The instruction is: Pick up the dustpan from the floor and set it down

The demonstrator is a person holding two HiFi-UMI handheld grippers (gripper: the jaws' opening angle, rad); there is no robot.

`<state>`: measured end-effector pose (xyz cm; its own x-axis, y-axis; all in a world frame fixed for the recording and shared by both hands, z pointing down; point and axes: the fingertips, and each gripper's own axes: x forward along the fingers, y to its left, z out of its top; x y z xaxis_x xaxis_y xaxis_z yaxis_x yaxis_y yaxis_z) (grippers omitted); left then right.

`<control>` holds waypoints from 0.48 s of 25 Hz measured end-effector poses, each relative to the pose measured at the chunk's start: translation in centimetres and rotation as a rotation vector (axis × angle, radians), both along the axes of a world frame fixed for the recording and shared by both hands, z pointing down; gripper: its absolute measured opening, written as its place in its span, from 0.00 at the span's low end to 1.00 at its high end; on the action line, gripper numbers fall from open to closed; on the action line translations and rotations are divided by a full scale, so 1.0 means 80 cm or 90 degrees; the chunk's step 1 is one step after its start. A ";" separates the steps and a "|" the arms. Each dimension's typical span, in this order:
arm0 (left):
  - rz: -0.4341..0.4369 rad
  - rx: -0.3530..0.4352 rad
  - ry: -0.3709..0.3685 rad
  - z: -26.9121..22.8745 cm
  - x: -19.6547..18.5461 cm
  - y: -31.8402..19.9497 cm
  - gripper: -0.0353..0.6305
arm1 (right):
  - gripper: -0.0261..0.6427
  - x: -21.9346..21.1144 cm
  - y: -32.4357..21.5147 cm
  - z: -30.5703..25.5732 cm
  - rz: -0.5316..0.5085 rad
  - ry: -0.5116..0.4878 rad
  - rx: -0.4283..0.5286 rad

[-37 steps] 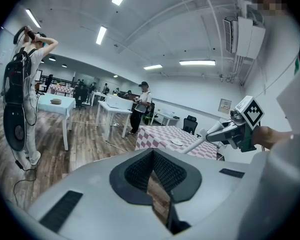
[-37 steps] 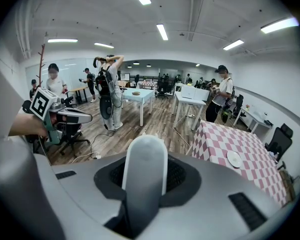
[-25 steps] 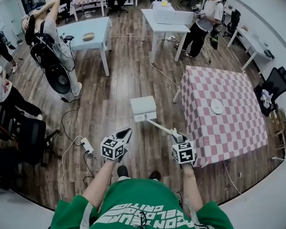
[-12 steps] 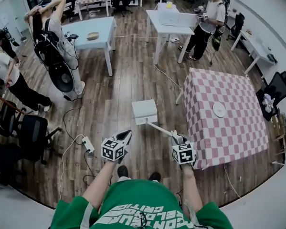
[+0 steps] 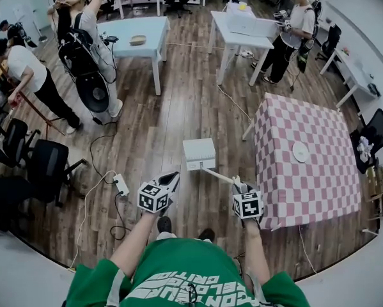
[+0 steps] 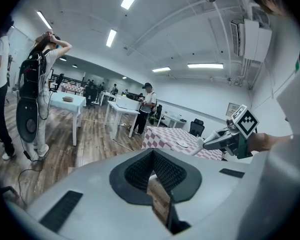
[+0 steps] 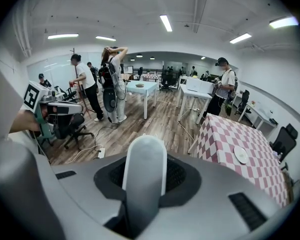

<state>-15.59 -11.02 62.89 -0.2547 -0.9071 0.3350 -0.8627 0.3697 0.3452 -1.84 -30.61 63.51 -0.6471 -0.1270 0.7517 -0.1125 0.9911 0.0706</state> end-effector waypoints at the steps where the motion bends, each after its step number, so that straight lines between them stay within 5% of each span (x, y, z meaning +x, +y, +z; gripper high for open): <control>1: -0.003 -0.001 0.001 0.001 0.000 0.003 0.06 | 0.20 -0.001 0.000 0.005 -0.002 0.005 0.000; 12: -0.045 -0.003 0.010 0.006 -0.006 0.041 0.06 | 0.20 -0.005 0.009 0.057 -0.014 0.065 -0.012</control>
<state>-16.05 -7.74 63.36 -0.3131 -0.8851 0.3443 -0.8288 0.4317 0.3561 -2.22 -29.91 68.10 -0.5701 -0.0979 0.8157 -0.0835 0.9946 0.0611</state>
